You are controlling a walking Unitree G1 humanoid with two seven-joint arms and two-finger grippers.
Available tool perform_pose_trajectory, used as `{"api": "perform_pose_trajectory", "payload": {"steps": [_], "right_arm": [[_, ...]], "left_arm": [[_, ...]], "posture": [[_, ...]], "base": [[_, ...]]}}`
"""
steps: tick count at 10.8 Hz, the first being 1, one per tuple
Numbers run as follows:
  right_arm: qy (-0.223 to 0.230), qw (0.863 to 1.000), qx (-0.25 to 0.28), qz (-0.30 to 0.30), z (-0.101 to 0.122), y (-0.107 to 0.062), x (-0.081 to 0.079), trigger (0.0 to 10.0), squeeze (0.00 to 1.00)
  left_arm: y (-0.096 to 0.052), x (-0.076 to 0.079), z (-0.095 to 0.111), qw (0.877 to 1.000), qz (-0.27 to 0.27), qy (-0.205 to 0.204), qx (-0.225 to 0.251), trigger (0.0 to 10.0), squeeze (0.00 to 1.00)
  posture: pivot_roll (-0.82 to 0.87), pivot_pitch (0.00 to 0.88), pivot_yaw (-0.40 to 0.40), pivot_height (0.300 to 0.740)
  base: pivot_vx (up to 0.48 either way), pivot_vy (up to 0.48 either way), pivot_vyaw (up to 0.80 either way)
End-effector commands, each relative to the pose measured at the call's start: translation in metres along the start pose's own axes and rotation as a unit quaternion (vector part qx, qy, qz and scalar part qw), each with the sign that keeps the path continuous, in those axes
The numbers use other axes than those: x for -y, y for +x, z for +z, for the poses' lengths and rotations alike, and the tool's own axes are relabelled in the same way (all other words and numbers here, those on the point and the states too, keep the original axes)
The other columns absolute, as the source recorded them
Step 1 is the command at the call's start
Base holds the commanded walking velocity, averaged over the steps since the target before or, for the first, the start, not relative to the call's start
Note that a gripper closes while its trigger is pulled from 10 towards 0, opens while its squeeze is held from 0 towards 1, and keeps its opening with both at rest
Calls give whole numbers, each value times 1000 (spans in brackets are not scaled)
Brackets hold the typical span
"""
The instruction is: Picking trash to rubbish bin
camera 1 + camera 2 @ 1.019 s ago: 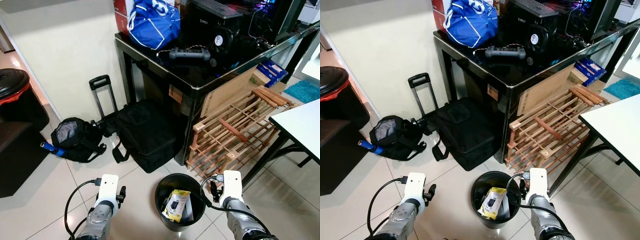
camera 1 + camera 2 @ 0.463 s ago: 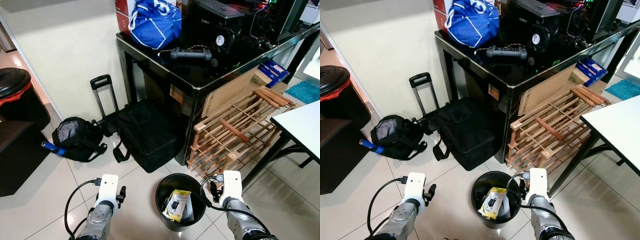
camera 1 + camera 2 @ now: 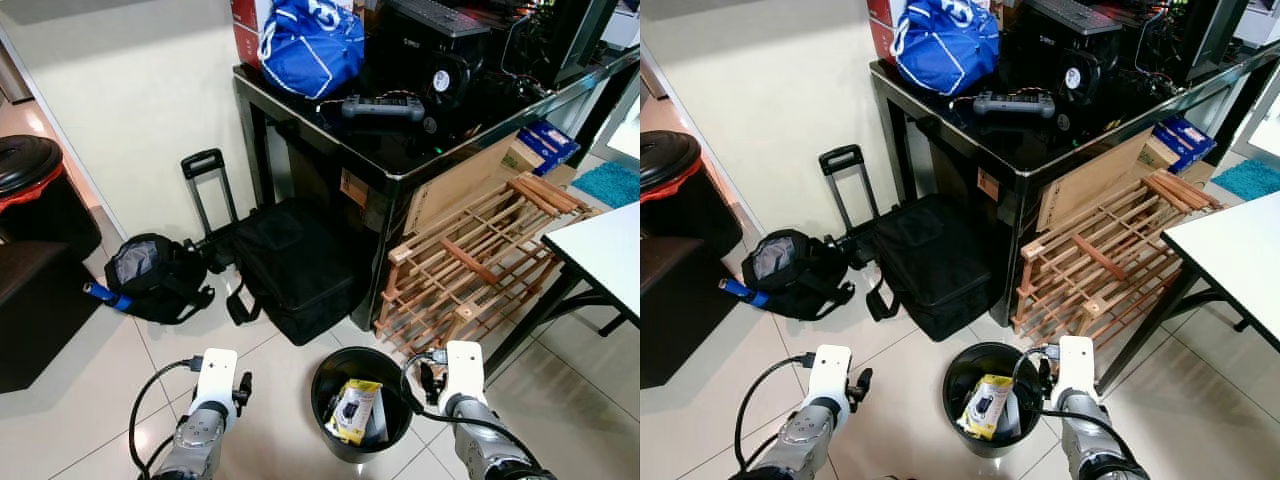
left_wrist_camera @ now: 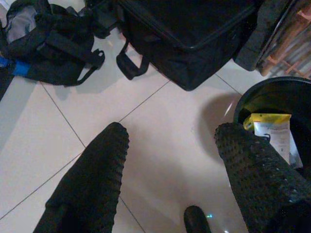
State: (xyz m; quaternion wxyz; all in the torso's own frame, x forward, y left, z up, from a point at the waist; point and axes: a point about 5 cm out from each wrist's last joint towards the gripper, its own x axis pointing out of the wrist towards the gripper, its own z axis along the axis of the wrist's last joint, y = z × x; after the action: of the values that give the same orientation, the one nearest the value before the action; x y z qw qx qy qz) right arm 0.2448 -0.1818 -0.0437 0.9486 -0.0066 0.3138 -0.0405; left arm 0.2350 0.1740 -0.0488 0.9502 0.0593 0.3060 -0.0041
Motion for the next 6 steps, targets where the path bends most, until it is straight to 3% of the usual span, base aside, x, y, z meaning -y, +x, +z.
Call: {"api": "perform_pose_trajectory", "payload": {"steps": [1, 6], "right_arm": [[-4, 1000, -4, 7, 0, 0, -2, 10000, 0], [-4, 1000, -4, 8, 0, 0, -3, 10000, 0]], "left_arm": [[1, 0, 1, 1000, 0, -2, -3, 10000, 0], [1, 0, 1, 1000, -1, -2, -2, 10000, 0]], "posture": [[-50, 26, 41, 740], [-50, 33, 41, 740]], "base": [[0, 0, 0], [-267, 0, 0]]}}
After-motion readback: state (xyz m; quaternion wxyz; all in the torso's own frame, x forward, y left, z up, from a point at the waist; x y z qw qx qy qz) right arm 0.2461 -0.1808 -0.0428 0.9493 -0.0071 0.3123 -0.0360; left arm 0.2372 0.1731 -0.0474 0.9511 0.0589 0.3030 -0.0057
